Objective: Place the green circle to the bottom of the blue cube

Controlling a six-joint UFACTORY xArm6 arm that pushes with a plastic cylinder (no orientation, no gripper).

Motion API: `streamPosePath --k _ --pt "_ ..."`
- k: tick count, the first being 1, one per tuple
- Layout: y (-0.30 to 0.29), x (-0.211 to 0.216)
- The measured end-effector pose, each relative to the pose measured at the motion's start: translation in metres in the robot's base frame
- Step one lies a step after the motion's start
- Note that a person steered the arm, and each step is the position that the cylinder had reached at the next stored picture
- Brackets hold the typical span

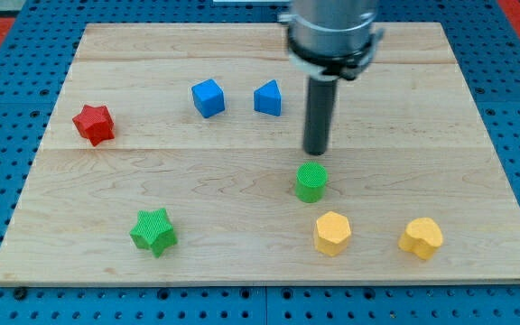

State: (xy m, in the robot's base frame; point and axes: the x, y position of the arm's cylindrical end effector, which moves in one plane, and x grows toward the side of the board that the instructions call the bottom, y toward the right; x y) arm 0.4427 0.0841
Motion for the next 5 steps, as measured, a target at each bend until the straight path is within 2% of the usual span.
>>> streamPosePath --k 1,3,4,5 --pt "0.036 0.046" --pt "-0.117 0.049" --pt "-0.083 0.048" --pt "-0.078 0.053"
